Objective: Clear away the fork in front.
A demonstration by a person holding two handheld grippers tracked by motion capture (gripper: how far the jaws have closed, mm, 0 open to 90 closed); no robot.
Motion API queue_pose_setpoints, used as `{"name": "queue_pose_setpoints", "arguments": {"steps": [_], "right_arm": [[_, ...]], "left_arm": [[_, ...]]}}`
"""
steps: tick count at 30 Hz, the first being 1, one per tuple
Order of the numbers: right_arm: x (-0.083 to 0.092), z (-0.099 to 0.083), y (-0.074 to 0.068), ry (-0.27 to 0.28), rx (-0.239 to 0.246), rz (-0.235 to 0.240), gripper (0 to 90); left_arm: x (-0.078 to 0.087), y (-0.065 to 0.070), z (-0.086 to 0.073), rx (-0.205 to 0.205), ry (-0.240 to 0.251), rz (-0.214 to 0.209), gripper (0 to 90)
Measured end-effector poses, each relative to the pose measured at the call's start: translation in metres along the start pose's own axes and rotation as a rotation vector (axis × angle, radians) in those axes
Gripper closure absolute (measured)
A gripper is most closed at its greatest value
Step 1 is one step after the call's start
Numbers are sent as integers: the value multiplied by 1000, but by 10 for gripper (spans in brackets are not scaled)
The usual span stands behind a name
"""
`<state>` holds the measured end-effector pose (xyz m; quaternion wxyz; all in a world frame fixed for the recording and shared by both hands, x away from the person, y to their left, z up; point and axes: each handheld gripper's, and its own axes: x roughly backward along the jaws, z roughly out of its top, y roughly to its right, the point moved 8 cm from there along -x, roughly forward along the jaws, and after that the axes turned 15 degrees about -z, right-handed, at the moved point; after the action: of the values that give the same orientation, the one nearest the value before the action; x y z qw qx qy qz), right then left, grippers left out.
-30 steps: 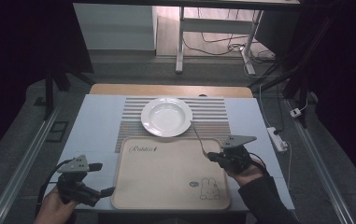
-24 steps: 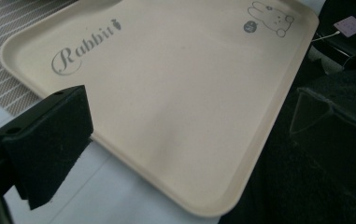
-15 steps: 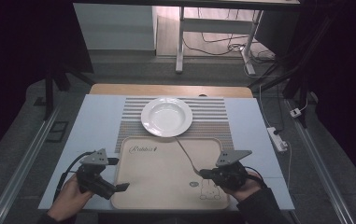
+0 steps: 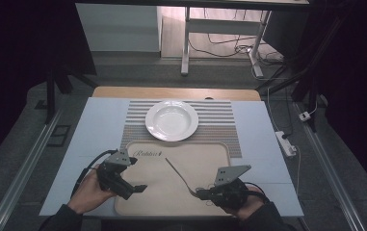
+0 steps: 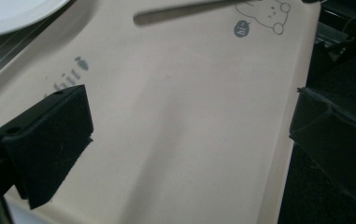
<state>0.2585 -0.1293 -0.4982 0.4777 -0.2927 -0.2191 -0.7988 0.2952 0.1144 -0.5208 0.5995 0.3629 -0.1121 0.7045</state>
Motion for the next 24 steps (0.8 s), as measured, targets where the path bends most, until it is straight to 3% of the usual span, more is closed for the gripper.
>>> {"name": "queue_pose_setpoints", "arguments": {"steps": [10, 14, 15, 18, 19, 24], "right_arm": [[-3, 2, -13, -11, 31, 51, 895], [-3, 4, -18, -11, 52, 74, 895], [-3, 4, -19, -11, 59, 77, 896], [-3, 5, -21, -11, 72, 86, 896], [-3, 5, -22, -13, 81, 90, 895], [-3, 7, -24, -10, 95, 99, 896]], "left_arm": [[-23, -5, 19, -113, -85, -75, 0], [-30, -4, 25, -137, -97, -96, 0], [-34, -3, 28, -162, -118, -109, 0], [-39, -2, 31, -183, -137, -132, 0], [-45, -1, 33, -213, -166, -151, 0], [-59, 0, 36, -260, -231, -173, 14]]}}
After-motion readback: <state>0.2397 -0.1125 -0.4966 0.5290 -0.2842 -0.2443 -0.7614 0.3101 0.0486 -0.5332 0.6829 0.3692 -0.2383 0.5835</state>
